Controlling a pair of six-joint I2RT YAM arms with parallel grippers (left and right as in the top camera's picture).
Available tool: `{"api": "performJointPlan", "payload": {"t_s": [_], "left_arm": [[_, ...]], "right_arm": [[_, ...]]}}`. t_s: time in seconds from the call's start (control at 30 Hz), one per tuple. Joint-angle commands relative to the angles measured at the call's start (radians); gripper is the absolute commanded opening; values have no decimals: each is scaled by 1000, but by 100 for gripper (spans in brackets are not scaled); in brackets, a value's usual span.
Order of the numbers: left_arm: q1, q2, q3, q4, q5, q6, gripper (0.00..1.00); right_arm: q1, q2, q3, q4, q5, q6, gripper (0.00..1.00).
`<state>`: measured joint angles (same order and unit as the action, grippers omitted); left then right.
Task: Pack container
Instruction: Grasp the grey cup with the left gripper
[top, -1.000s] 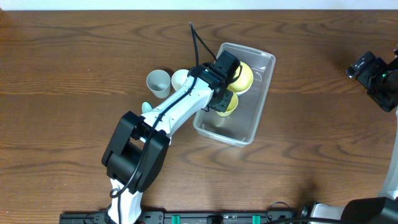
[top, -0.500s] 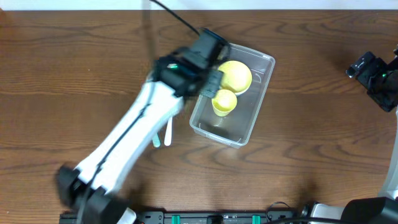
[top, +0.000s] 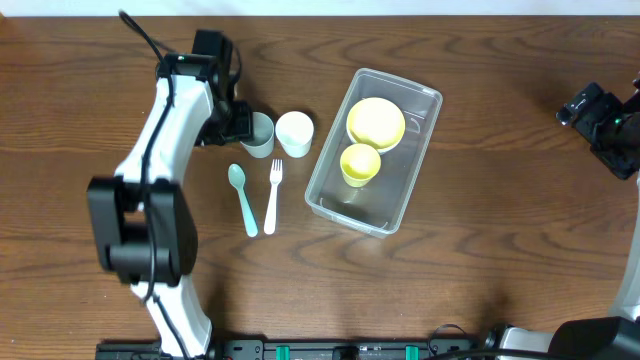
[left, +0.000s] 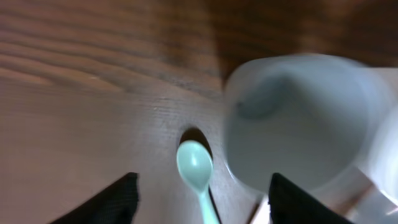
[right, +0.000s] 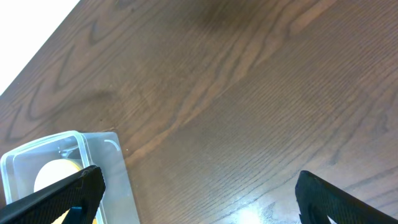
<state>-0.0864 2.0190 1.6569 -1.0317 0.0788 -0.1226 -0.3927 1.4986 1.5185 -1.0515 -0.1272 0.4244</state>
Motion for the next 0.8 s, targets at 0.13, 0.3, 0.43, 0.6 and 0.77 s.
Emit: {"api": "performJointPlan", "payload": {"t_s": [0.13,0.3,0.43,0.6,0.77], "left_arm": [[24,87,-4,37,93,22,31],[22,52,28,-6,93,20,6],[5,-53,84,-90,93,21,6],[-109,-268,123,-124,93,60,6],[-323,-369,123,-115,81,97,6]], "right_arm": [[-6,-5,3,0,0,-3,99],[-6,-5,3,0,0,-3,99],[-6,-5,3,0,0,-3,99],[-6,-5,3,0,0,-3,99],[-6,-5,3,0,0,-3,99]]}}
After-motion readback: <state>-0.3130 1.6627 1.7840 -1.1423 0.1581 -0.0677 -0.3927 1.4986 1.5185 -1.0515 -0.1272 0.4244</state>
